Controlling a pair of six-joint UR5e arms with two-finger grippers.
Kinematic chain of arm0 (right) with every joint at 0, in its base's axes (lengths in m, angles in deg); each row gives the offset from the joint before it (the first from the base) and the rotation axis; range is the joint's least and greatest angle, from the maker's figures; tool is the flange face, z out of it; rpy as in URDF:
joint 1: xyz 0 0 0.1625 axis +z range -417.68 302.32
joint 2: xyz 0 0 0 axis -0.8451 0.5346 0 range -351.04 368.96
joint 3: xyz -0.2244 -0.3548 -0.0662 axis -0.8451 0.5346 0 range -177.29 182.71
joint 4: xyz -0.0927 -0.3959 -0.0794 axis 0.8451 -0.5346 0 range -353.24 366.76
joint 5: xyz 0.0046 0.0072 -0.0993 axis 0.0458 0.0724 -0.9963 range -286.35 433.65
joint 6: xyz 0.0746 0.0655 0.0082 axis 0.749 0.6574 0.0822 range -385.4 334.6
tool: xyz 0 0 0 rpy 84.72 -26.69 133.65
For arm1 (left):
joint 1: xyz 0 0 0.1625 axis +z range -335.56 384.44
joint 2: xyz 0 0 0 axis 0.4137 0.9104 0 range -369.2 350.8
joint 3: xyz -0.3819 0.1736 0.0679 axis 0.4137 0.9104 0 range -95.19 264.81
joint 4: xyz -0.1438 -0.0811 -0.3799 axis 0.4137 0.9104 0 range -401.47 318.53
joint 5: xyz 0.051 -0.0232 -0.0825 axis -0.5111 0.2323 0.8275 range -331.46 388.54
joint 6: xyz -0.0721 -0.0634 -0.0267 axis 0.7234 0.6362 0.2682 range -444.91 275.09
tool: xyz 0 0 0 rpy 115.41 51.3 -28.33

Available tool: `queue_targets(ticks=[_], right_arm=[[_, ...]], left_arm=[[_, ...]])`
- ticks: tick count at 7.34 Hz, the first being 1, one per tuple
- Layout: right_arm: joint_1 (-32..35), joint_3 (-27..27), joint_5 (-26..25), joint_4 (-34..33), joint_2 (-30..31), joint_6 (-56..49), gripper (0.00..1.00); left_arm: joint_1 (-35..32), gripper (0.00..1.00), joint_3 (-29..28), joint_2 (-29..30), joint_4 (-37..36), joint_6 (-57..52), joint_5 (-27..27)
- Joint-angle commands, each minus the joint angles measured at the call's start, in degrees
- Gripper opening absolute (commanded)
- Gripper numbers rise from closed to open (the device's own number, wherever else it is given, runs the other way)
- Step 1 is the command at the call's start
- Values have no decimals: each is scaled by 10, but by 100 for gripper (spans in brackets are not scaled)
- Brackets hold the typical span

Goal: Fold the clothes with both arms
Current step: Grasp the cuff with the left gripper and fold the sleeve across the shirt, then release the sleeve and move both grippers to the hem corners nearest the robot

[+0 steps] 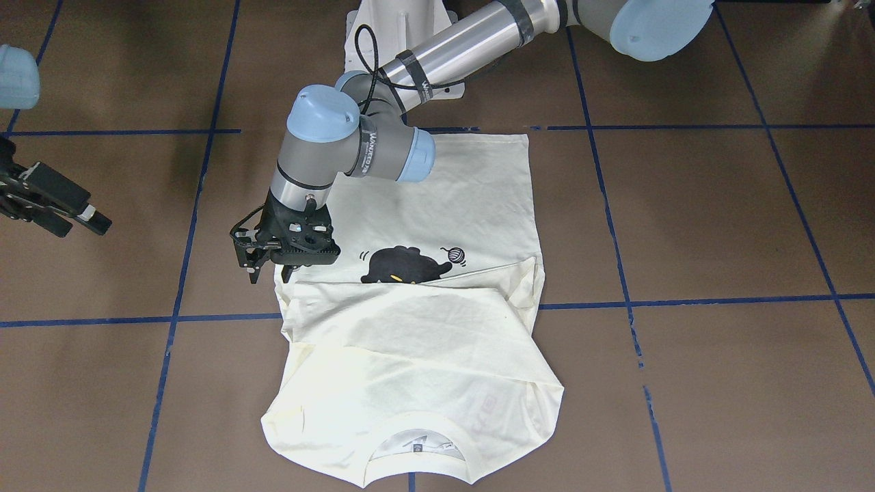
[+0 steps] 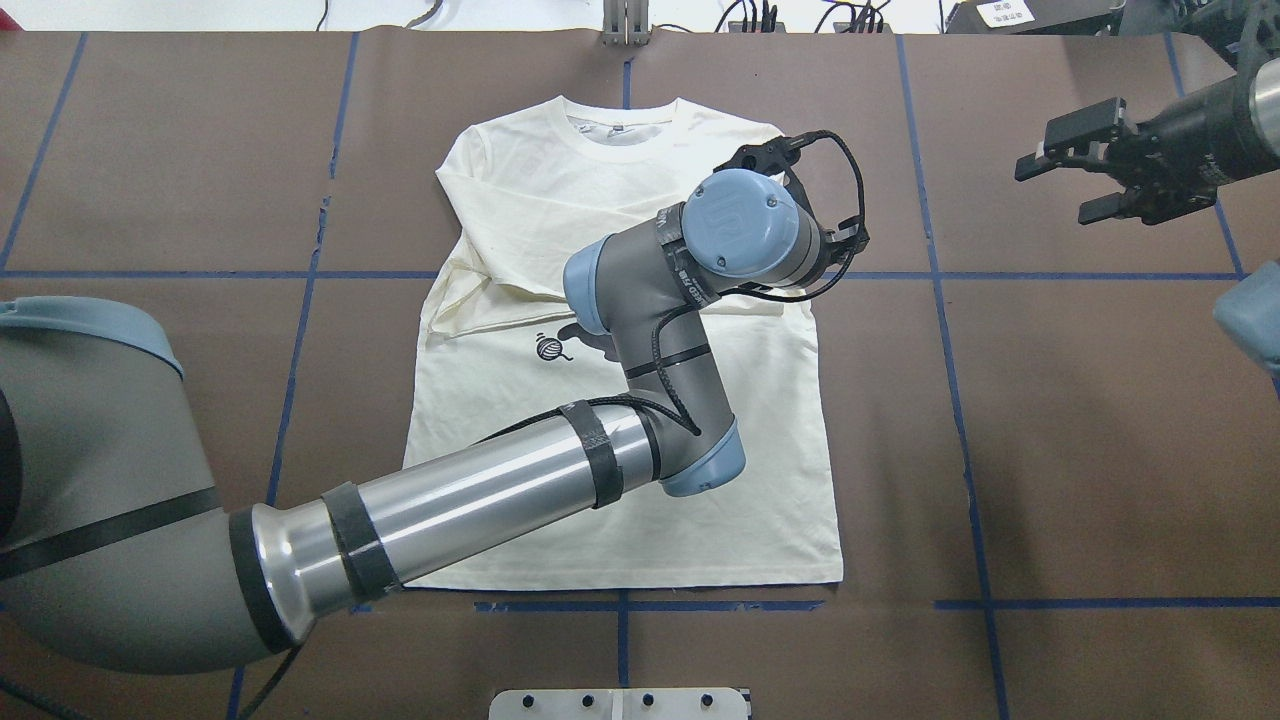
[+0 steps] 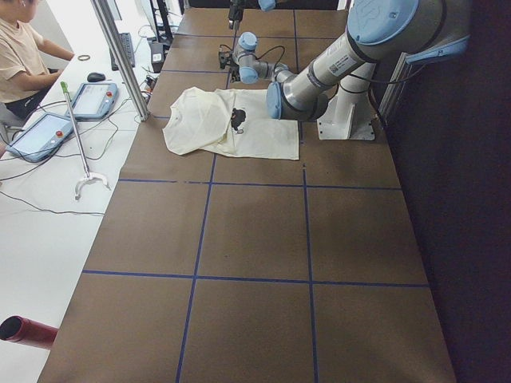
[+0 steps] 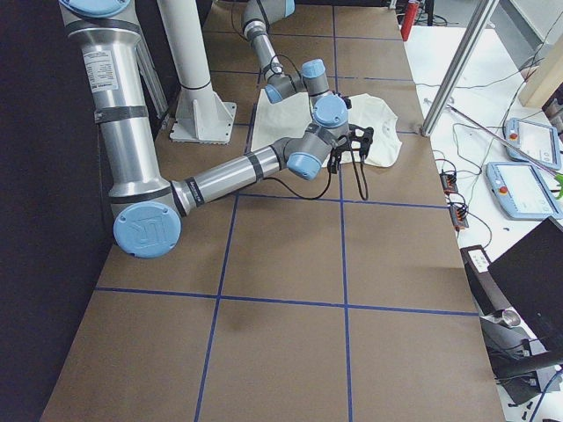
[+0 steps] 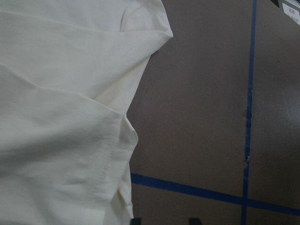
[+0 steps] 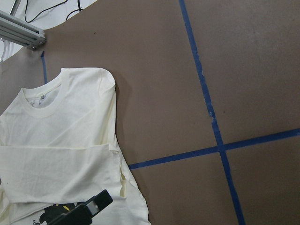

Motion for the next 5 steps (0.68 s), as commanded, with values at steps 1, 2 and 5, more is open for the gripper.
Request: queue_targets(ticks=[1, 2, 5], right_arm=[[-109, -7, -113, -4, 0, 88, 100], [-188, -25, -189, -5, 4, 154, 100], [-435, -139, -417, -174, -1, 339, 99]], left_arm=[[-26, 78, 229, -134, -128, -2, 67], [-42, 77, 312, -205, -137, -5, 83], [-116, 75, 431, -328, -130, -6, 164]])
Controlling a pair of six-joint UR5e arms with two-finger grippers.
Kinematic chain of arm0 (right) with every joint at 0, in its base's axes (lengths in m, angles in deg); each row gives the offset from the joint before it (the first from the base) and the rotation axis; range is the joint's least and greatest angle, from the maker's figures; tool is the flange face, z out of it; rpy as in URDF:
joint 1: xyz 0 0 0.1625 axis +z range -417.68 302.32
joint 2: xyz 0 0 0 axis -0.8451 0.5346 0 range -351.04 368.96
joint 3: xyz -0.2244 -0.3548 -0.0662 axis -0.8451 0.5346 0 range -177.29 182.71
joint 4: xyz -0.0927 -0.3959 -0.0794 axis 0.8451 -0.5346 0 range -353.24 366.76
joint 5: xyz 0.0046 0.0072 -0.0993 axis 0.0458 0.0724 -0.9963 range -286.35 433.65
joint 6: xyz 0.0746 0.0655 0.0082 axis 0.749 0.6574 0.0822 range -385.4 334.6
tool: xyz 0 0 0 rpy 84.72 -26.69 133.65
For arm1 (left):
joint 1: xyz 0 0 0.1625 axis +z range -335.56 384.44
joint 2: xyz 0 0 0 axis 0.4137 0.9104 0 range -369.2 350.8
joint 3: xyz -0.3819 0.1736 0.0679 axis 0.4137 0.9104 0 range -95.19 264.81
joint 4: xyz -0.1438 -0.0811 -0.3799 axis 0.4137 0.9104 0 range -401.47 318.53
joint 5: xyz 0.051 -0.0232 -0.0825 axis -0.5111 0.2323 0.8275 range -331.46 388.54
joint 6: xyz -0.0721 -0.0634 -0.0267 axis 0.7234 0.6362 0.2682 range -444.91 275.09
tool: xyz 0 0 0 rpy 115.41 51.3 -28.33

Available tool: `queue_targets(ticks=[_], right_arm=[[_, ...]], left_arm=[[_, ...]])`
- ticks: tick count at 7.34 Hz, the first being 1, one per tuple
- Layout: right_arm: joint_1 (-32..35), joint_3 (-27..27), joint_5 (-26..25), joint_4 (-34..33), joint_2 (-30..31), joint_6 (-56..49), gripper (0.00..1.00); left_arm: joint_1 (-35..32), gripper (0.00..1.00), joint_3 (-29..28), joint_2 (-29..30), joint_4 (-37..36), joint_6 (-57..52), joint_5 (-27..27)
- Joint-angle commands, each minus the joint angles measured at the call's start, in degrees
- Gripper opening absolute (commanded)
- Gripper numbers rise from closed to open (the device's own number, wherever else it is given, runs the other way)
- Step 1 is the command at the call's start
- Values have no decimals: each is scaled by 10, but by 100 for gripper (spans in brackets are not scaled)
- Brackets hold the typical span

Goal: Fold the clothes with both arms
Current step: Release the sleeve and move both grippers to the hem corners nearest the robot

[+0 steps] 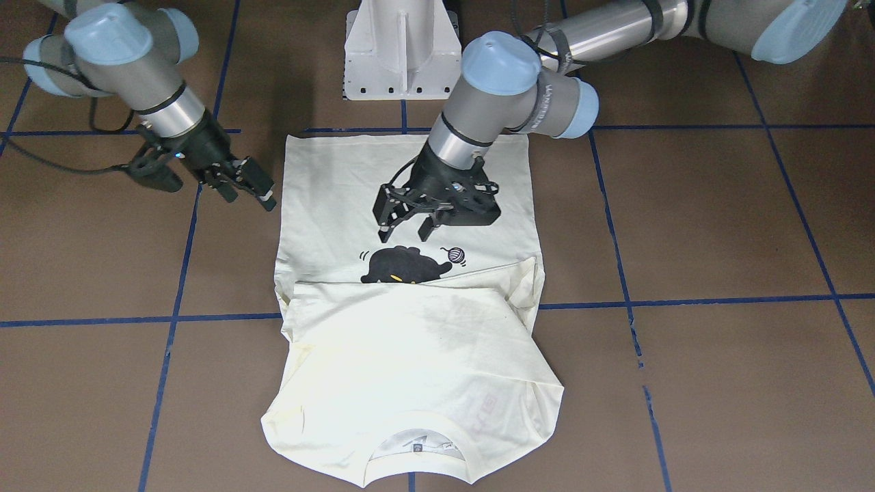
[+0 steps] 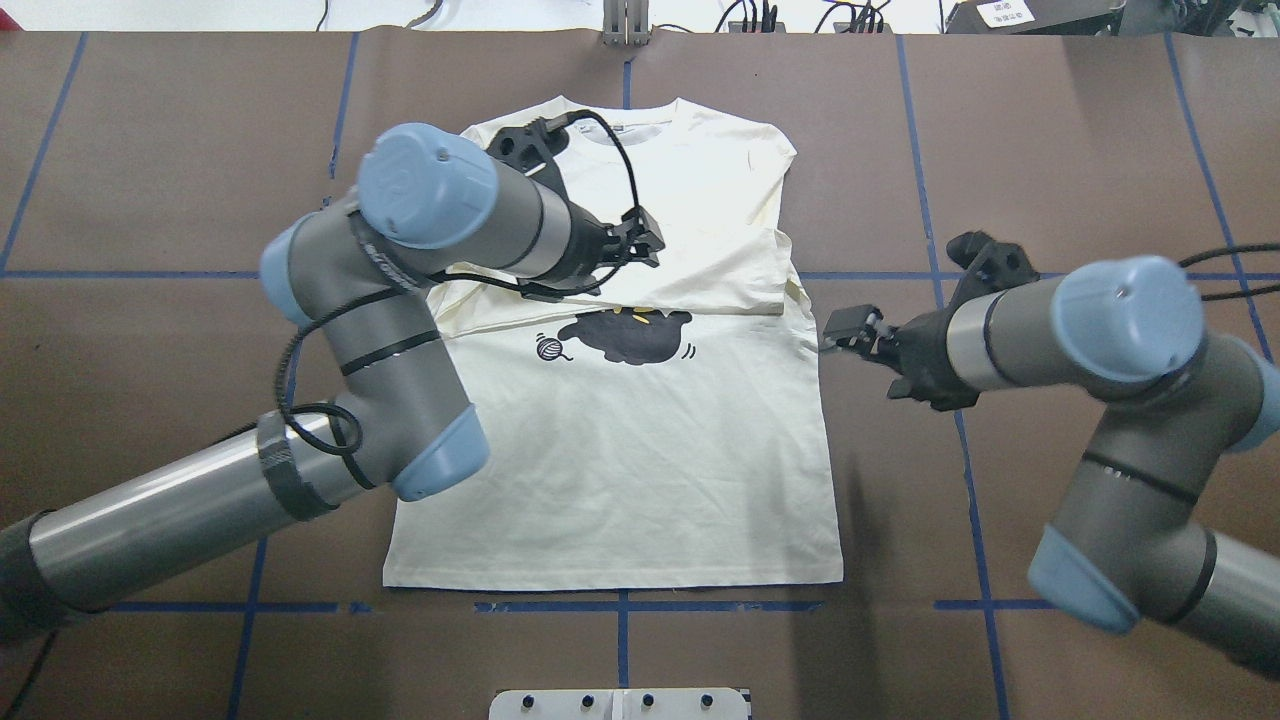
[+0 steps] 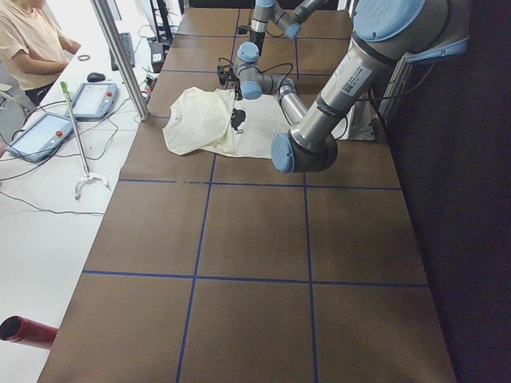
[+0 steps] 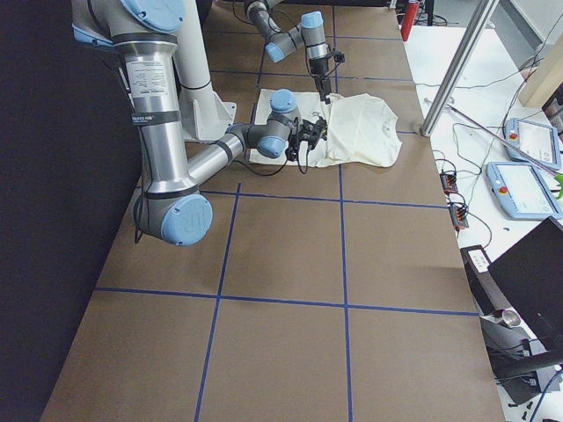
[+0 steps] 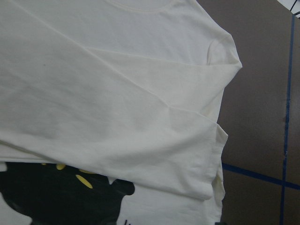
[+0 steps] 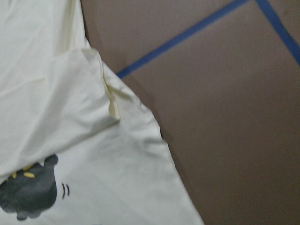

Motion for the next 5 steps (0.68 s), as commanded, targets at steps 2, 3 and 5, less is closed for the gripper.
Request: queue_targets(ticks=[2, 3, 5], right_arm=[[-219, -61, -215, -123, 1, 121, 90], [-241, -58, -220, -143, 5, 154, 81], [-248, -55, -236, -180, 6, 156, 76]], left_arm=[[-44, 75, 38, -40, 4, 0, 42], [-44, 75, 38, -41, 4, 1, 42], [-41, 76, 36, -42, 4, 1, 40]])
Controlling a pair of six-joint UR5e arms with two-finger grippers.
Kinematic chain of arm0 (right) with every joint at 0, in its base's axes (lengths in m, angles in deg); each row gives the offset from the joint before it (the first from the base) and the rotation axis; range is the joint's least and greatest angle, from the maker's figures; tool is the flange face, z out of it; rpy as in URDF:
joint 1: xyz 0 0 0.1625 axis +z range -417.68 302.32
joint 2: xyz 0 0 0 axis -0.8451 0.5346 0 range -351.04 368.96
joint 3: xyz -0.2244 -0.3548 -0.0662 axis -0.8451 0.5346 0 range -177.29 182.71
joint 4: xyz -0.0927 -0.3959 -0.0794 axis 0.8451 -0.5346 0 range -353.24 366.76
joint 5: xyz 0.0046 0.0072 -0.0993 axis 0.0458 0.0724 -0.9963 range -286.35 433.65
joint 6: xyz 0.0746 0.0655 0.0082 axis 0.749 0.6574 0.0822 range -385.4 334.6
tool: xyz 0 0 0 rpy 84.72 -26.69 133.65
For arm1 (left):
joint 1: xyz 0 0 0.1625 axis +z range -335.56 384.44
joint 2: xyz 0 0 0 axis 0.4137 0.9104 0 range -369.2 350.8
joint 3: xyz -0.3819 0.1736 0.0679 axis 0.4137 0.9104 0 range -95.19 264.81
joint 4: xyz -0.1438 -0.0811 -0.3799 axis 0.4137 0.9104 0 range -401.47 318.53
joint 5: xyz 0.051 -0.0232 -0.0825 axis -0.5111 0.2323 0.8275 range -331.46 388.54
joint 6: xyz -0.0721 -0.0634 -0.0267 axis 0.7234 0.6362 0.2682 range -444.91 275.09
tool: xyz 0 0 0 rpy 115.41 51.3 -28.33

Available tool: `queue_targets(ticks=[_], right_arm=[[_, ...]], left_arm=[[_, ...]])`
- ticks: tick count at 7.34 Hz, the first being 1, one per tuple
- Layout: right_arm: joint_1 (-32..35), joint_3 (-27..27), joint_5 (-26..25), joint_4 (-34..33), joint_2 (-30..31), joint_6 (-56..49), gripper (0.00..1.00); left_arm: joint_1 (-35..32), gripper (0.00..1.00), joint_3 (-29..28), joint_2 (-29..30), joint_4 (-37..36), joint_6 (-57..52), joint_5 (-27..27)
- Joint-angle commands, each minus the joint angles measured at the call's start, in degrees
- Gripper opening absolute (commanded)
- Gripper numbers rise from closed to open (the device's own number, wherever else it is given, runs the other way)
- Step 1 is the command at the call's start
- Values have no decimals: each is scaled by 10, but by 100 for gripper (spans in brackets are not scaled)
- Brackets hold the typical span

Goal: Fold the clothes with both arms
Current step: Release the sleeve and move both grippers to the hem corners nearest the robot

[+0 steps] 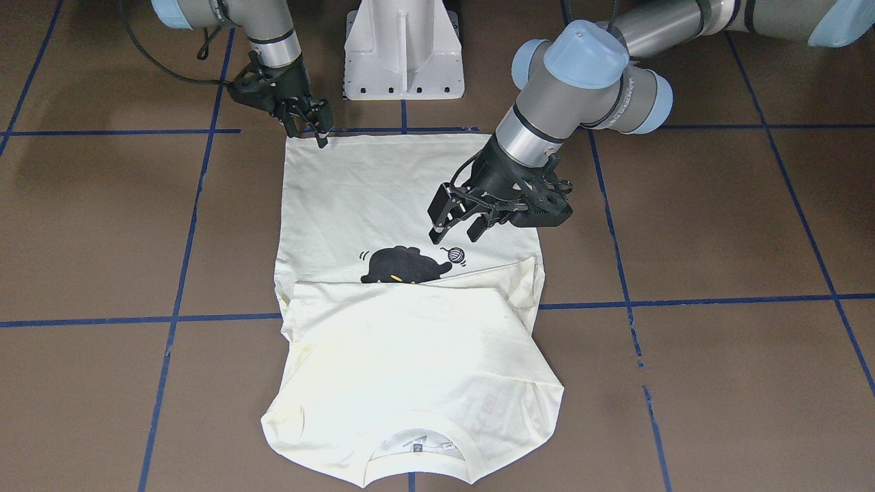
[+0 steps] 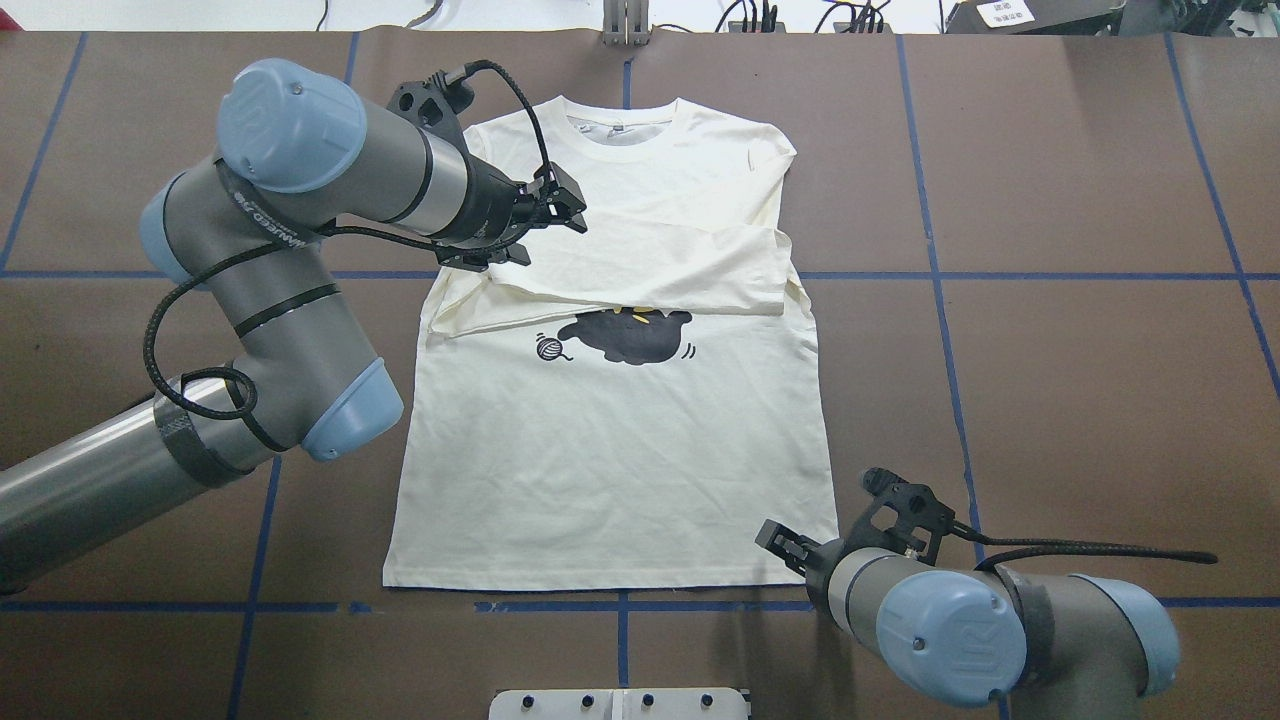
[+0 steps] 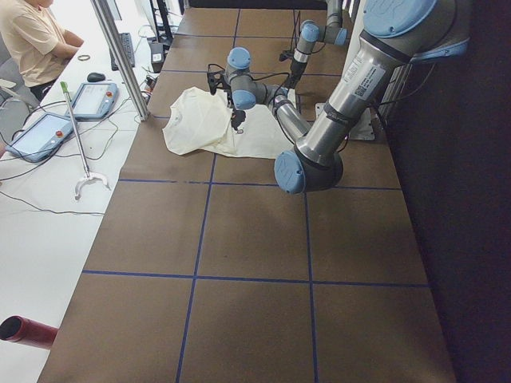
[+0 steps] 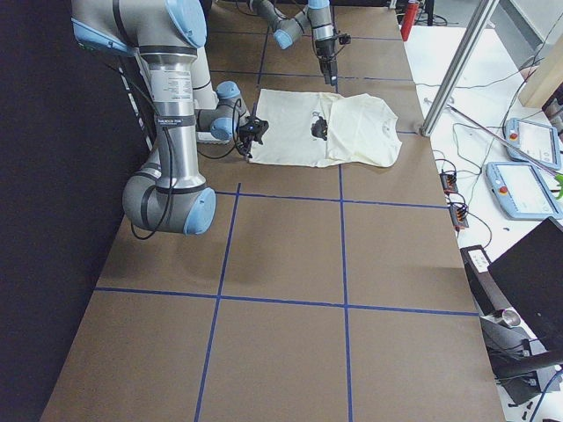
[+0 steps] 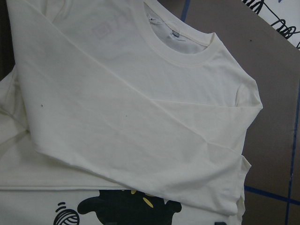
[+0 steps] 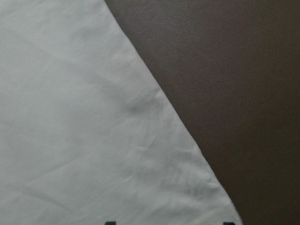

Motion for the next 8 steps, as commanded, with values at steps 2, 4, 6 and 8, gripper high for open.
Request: queue_targets(ticks=[2, 4, 6, 8], right_arm=[[-6, -2, -10, -19, 10, 6, 73], [-5, -5, -10, -32, 18, 6, 47], [-6, -7, -8, -32, 26, 6, 0], [-9, -13, -5, -32, 26, 3, 0]], left_arm=[[2, 76, -1, -1, 0, 1, -1], [2, 76, -1, 0, 0, 1, -2], [3, 76, -2, 0, -1, 1, -3], [1, 76, 4, -1, -5, 5, -5]])
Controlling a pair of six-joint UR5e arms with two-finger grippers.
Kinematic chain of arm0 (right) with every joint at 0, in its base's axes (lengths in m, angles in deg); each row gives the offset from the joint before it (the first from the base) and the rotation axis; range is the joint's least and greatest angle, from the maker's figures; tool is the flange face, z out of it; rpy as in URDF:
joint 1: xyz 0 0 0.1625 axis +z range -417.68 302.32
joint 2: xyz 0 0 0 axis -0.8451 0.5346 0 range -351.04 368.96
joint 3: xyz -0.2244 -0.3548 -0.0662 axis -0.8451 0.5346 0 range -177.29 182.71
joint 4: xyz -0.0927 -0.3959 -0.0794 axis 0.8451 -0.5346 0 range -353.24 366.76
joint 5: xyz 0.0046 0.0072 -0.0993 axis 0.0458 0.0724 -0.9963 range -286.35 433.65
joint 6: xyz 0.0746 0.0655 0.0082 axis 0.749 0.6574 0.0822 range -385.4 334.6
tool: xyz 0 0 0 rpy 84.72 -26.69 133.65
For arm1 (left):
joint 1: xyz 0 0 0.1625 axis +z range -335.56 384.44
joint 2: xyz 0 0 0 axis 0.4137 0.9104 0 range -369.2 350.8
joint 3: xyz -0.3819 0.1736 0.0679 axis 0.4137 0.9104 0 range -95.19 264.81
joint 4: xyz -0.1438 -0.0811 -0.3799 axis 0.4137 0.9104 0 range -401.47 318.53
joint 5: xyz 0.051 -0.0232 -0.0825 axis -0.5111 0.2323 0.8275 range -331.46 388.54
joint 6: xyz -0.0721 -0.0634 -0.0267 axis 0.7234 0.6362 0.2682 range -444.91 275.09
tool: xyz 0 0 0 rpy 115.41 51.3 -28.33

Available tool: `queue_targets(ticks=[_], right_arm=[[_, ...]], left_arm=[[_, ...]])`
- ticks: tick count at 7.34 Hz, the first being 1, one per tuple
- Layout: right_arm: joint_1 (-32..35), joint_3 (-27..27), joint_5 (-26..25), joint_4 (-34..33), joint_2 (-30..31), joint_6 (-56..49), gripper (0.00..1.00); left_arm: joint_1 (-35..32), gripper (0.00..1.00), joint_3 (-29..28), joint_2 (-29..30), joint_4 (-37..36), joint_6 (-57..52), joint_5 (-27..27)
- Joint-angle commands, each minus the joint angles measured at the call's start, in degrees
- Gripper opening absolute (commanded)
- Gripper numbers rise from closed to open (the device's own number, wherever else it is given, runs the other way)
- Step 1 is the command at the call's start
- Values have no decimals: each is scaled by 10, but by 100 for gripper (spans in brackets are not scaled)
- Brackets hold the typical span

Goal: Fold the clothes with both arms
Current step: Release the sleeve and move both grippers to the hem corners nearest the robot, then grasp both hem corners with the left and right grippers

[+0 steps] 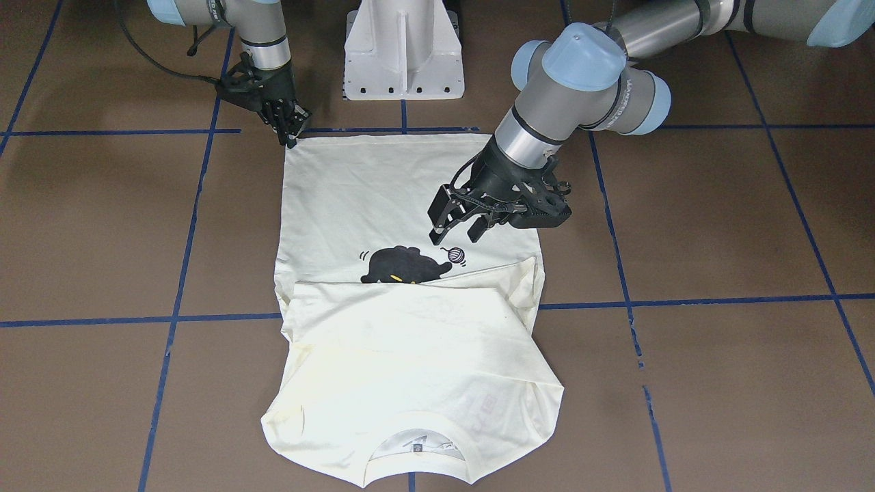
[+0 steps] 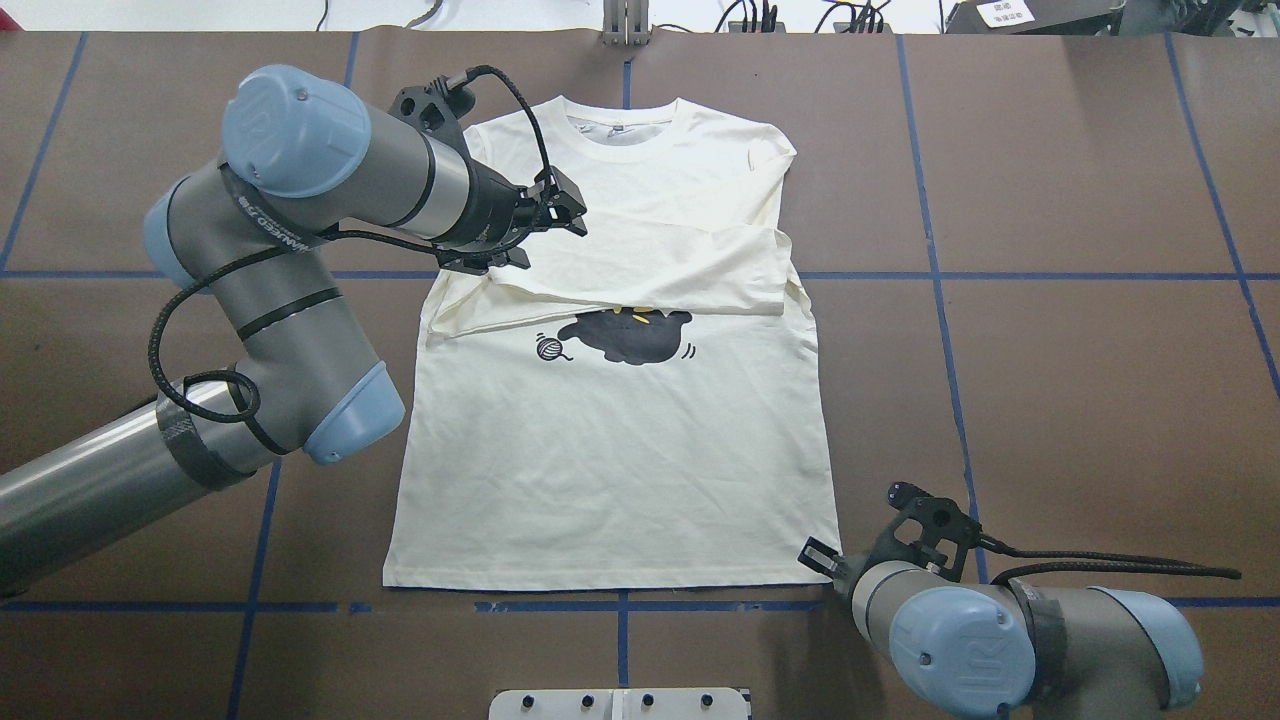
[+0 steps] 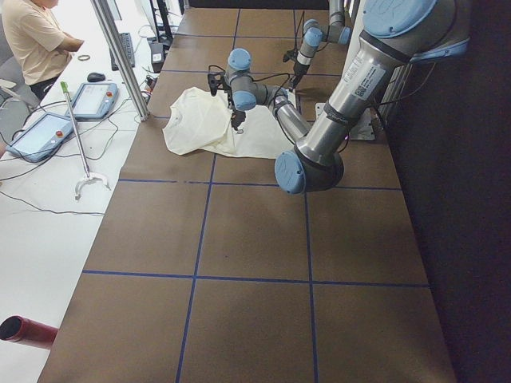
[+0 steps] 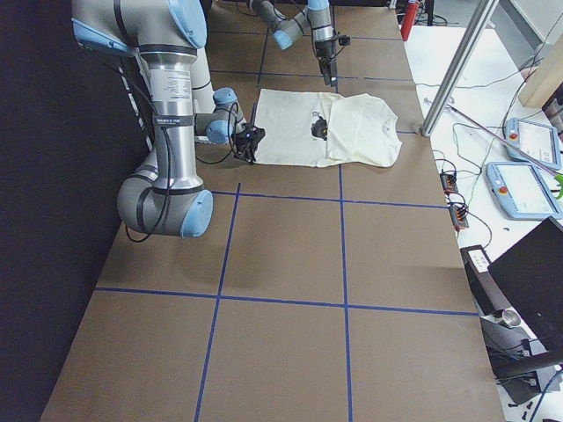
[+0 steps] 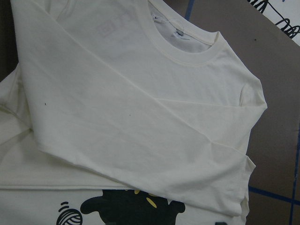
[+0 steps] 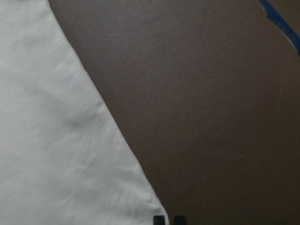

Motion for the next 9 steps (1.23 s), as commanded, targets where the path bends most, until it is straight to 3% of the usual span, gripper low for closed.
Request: queue_targets(ticks=[1, 2, 3, 5, 6, 9], right_arm=[[1, -29, 20, 0, 0, -3, 0], [3, -51, 37, 0, 1, -3, 0], [3, -53, 38, 0, 1, -3, 0], [3, -53, 39, 0, 1, -4, 0], [3, -53, 39, 0, 1, -4, 0], [4, -53, 39, 0, -3, -6, 0]], left_arm=[[9, 77, 68, -48, -26, 21, -37], [102, 77, 158, -110, -118, 23, -115], [164, 76, 201, -115, -205, 26, -216], [241, 75, 262, -229, -210, 91, -227], [272, 74, 265, -277, -210, 105, -230], [305, 67, 259, -298, -212, 137, -223]])
